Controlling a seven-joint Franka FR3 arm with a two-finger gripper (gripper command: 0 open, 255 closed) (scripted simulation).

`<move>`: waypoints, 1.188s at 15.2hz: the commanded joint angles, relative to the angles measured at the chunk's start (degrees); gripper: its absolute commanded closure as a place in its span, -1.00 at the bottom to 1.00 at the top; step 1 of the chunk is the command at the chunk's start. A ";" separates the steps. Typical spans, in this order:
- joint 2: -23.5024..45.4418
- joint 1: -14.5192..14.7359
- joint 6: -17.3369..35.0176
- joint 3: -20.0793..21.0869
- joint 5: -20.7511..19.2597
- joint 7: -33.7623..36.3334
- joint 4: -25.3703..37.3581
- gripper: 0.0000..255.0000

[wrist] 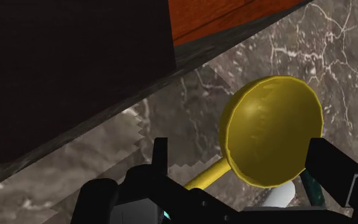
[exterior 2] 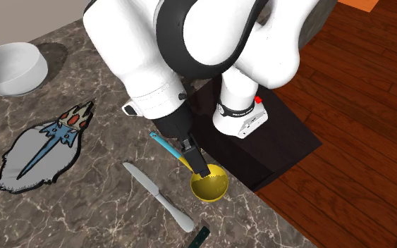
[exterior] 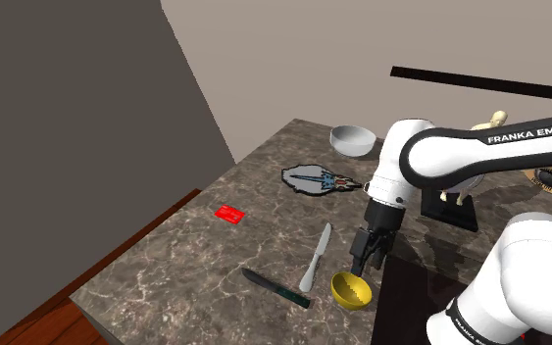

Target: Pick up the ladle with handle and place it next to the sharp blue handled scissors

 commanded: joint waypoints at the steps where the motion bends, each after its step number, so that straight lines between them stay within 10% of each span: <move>1: 1.21 0.73 2.11 0.56 1.30 -0.59 -0.85 -1.00; 11: 2.50 1.95 4.68 1.52 3.18 -1.08 -1.94 -1.00; 12: 2.49 1.95 4.68 1.52 3.18 -1.08 -1.94 1.00; 18: 2.49 1.95 4.68 1.52 3.18 -1.08 -1.94 1.00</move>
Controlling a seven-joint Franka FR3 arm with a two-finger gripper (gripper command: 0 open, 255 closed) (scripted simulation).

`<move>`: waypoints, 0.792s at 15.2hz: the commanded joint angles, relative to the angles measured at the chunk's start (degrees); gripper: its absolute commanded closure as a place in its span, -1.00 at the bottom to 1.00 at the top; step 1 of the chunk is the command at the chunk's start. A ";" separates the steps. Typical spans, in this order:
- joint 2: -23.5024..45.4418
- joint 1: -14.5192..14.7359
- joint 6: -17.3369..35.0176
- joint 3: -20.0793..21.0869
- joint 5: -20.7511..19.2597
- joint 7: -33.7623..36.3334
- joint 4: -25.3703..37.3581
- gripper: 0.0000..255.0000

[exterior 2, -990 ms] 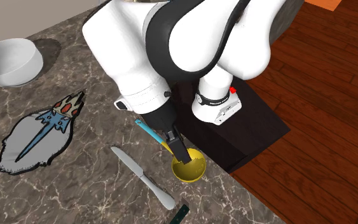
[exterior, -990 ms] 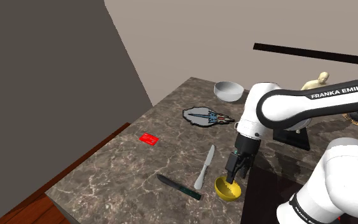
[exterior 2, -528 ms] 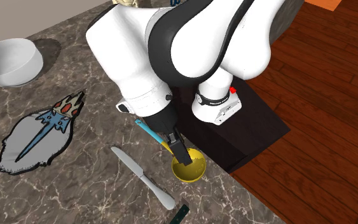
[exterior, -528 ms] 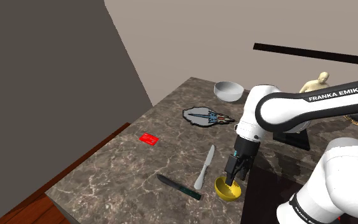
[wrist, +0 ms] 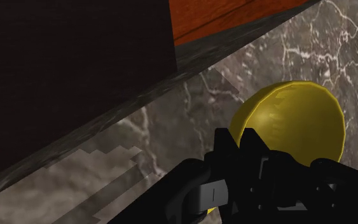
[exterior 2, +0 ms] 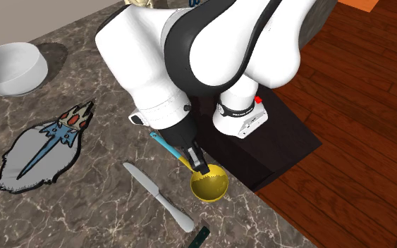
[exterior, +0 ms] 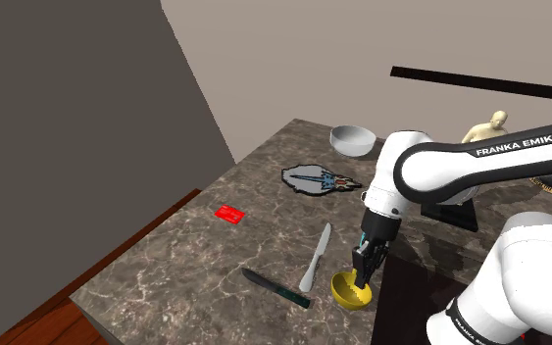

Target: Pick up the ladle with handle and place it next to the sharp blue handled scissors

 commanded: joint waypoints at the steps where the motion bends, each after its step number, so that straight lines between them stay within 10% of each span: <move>1: 0.00 0.00 0.01 0.00 0.00 0.00 0.00 1.00; 12: -5.41 -1.33 -8.47 -0.94 -3.42 4.63 4.01 1.00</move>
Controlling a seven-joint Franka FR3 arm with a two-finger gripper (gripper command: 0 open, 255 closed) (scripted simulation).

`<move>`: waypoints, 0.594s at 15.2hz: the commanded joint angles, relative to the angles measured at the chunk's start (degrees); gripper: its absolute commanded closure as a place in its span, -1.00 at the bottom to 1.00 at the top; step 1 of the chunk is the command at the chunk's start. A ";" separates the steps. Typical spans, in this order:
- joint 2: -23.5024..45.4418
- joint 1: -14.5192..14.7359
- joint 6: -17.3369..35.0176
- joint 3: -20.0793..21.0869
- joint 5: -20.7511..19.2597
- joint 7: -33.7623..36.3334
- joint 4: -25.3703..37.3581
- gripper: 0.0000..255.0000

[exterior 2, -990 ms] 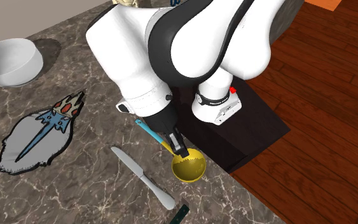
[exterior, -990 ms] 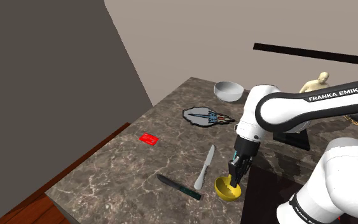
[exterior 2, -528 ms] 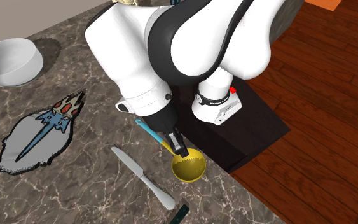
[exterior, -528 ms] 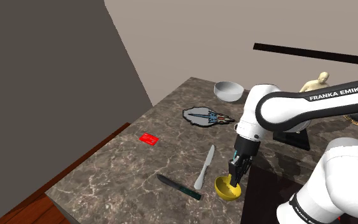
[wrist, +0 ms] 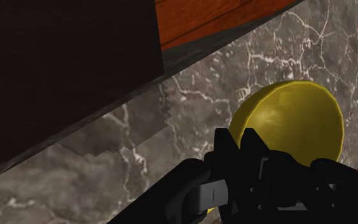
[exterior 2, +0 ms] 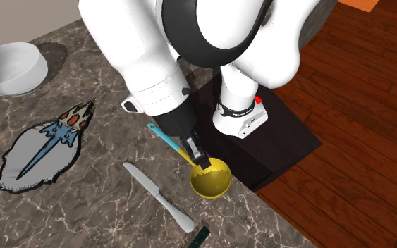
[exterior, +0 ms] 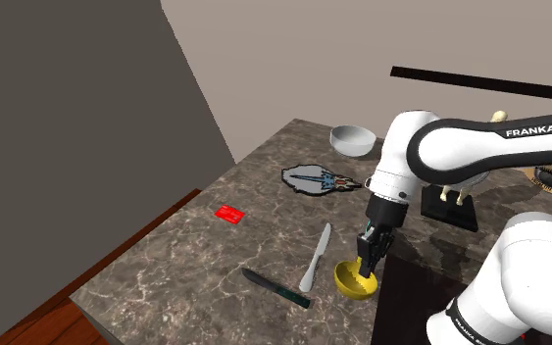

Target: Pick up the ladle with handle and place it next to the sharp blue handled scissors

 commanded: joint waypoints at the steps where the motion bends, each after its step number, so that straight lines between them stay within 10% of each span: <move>1: -0.76 -0.20 -1.66 -0.19 -0.58 0.89 1.05 1.00; 9: -3.31 -0.82 -8.12 -1.15 -2.59 4.21 5.69 1.00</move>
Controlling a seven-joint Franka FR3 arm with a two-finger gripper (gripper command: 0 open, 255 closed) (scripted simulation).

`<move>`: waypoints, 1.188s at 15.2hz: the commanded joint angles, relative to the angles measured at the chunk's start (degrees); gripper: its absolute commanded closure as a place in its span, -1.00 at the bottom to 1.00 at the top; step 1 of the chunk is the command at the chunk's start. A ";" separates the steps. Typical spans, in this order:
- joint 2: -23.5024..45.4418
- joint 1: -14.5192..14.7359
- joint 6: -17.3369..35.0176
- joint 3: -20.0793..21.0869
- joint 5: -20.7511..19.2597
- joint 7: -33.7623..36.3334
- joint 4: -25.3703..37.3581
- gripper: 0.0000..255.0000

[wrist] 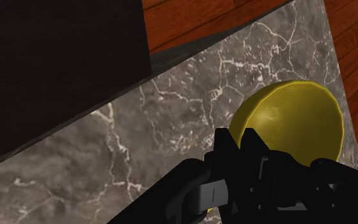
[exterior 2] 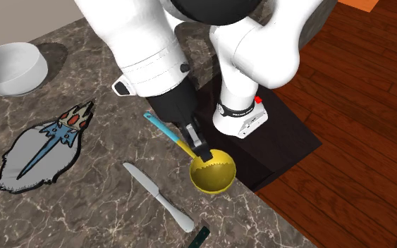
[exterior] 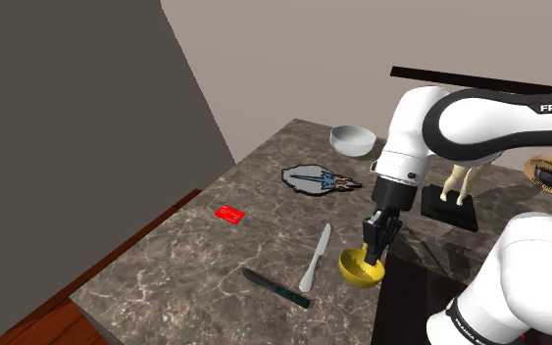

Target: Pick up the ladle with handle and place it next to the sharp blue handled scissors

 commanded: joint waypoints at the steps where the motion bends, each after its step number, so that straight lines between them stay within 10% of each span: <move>1: -0.15 -0.17 -1.56 -0.30 -0.50 0.73 1.53 1.00; 18: -0.91 -0.44 -13.00 -2.15 -2.82 6.63 13.59 1.00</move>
